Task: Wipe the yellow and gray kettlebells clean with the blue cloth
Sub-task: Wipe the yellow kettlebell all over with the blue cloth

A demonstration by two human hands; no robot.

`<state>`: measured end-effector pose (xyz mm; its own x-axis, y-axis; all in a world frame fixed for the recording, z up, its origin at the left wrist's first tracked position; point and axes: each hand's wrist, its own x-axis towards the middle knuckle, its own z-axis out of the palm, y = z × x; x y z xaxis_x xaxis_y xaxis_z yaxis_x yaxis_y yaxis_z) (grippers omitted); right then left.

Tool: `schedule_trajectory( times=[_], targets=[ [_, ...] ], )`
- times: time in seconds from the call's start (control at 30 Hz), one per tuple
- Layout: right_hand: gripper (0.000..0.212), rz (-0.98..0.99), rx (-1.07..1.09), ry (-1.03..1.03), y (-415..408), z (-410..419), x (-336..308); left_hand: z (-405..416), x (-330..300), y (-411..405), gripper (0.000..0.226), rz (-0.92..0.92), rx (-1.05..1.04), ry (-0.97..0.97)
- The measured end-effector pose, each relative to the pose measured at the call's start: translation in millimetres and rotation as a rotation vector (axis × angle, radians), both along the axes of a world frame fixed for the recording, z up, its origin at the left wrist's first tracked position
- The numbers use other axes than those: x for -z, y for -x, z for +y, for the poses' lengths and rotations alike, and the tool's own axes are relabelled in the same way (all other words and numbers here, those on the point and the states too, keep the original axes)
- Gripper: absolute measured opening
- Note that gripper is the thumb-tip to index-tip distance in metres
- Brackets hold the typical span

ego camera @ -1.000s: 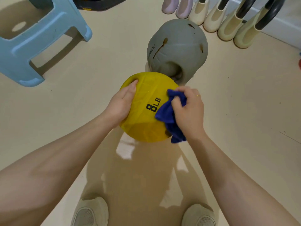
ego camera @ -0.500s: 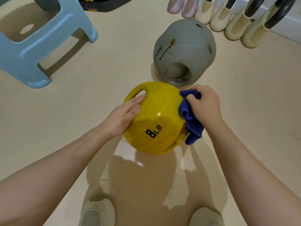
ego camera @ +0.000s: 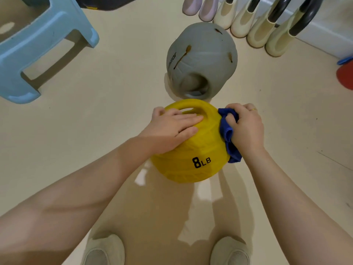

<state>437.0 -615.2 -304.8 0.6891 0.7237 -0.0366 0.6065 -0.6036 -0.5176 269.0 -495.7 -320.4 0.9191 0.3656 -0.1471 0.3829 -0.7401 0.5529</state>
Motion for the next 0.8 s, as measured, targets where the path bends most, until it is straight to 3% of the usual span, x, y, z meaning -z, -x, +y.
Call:
schedule_trajectory(
  times=[0.07,0.17,0.23,0.37,0.47,0.53,0.67,0.8],
  targets=[
    [0.026,-0.008,0.029,0.009,-5.9,-8.7,5.2,4.8,3.0,2.2,0.055,-0.082,-0.077,-0.103],
    [0.026,-0.023,0.097,0.036,-14.1,-17.9,11.5,21.3,7.8,9.3,0.037,-0.066,-0.245,0.209],
    [0.025,-0.038,0.153,0.012,-14.8,-22.8,7.6,25.1,7.7,6.1,0.041,0.026,-0.127,0.314],
    [0.020,-0.120,-0.023,-0.170,22.8,-30.2,-14.3,10.3,-2.1,-21.0,0.044,0.151,-0.108,0.233],
    [0.018,-0.254,-0.251,-0.062,41.4,-35.4,-13.5,-21.1,-10.4,-44.4,0.045,0.227,-0.124,-0.019],
    [0.019,-0.310,-0.244,-0.030,33.2,-40.7,-12.7,-34.9,-14.3,-57.4,0.046,0.251,-0.132,-0.147],
    [0.025,-0.328,-0.175,-0.128,22.6,-59.8,-19.0,-27.6,-13.8,-72.0,0.046,0.278,-0.230,-0.101],
    [0.015,-0.364,-0.335,-0.137,38.8,-67.6,-8.7,-19.2,-14.0,-80.7,0.049,0.314,-0.361,0.064]
  ],
)
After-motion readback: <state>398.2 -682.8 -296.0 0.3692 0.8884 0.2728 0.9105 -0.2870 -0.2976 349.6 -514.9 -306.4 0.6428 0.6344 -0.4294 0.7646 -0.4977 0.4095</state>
